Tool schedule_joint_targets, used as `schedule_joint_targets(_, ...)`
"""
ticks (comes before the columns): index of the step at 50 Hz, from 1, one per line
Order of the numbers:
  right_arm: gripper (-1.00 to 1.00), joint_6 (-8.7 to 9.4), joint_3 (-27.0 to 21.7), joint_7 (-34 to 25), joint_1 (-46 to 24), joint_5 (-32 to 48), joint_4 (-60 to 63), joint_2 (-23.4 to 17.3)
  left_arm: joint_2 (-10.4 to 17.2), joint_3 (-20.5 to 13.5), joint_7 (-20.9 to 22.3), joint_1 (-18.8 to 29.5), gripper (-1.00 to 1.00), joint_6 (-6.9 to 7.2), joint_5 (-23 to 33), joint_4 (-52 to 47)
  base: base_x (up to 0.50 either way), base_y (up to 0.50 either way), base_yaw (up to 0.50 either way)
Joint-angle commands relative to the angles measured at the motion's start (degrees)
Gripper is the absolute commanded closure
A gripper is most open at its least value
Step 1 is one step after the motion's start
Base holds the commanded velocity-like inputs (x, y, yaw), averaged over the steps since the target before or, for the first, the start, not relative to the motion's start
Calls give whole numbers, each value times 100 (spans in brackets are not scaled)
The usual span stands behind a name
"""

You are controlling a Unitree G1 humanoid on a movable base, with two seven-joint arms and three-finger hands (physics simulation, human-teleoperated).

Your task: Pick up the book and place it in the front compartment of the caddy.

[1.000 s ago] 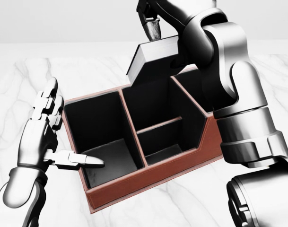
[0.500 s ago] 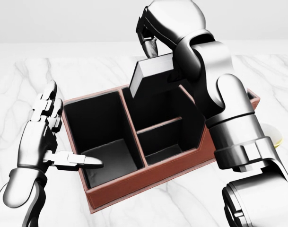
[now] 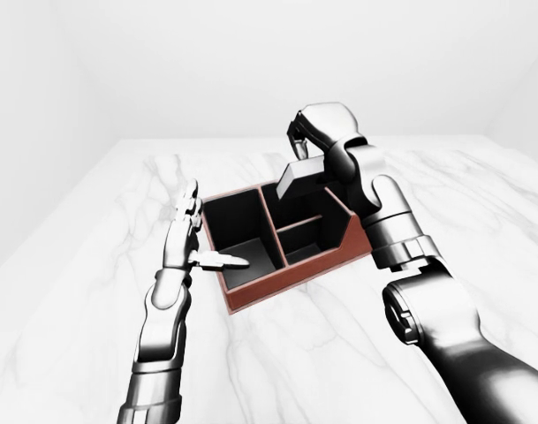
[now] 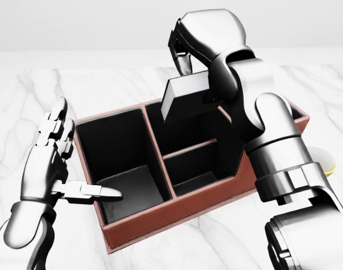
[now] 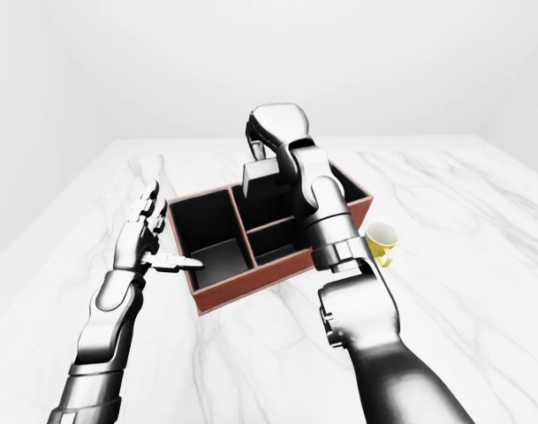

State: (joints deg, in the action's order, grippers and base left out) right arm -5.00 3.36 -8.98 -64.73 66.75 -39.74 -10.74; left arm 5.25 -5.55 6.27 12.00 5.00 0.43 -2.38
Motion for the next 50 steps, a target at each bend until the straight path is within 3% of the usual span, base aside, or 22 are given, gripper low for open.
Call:
schedule_joint_targets(1,100,0,-66,241,-72,69,-89,21,4,-6,-5,-14,-100,0,-1,-36,0,0,0)
schedule_joint_targets(50,100,0,169,1896,-834,287,-2652,196,28,-97,14,-185,-100,0,-104,-145,0,0,0)
